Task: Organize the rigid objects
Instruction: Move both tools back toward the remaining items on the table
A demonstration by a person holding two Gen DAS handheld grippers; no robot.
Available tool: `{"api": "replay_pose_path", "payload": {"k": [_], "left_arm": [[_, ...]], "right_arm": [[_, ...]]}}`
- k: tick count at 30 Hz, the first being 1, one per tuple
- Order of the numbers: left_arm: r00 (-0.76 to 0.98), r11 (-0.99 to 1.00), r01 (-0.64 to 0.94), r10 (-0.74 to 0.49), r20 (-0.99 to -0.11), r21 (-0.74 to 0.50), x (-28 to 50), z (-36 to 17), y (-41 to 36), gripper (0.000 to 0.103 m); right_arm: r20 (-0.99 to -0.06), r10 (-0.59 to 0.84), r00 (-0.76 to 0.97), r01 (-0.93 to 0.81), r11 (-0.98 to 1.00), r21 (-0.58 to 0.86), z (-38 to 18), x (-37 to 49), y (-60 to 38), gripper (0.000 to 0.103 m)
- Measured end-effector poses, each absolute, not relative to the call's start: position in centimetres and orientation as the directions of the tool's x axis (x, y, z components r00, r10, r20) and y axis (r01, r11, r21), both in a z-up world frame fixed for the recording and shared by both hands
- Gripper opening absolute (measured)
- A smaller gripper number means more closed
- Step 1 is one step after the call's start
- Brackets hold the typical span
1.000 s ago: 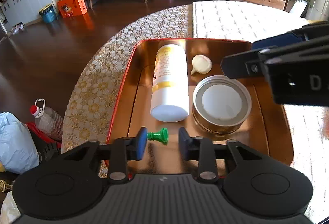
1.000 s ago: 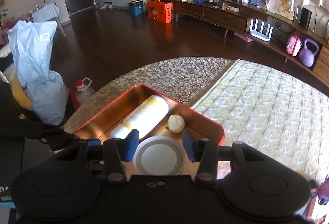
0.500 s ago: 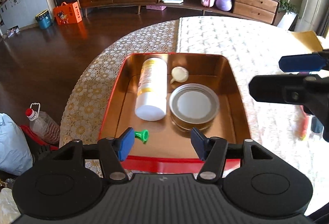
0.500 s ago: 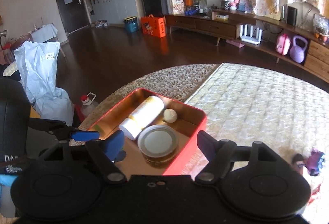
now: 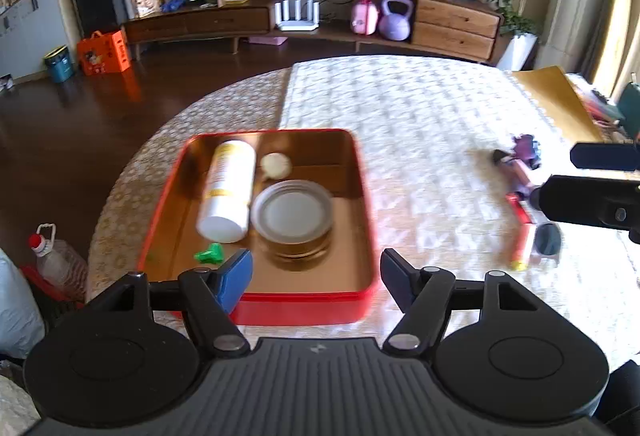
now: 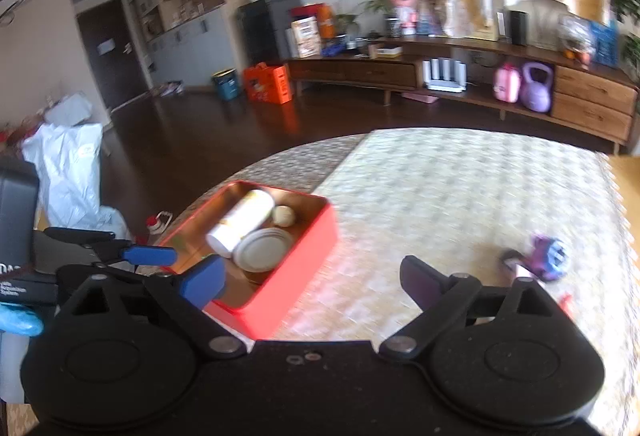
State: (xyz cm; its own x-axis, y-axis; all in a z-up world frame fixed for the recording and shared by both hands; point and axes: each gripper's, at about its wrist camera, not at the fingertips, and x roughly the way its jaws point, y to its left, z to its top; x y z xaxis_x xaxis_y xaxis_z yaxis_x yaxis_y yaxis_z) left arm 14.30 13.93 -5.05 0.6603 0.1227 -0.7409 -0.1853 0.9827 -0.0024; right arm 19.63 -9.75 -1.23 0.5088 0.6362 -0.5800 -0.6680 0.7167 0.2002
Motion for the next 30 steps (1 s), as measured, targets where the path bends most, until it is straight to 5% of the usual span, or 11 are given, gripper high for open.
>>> {"api": "replay_pose_path", "payload": {"k": [10, 30], "left_arm": [[0.683, 0.993, -0.114, 0.05, -0.729, -0.039, 14.6, -5.1, 8.5, 0.083], [0.674, 0.996, -0.015, -0.056, -0.736, -0.09, 19.0, -10.4, -0.2, 0.083]], "right_arm": [[-0.58, 0.571, 0.581, -0.553, 0.8, 0.234, -2.5, 20.0, -17.7, 0.102], [-0.644, 0.407, 0.648, -0.381, 0.905, 0.188, -7.4, 24.2, -26.7, 0.103]]}}
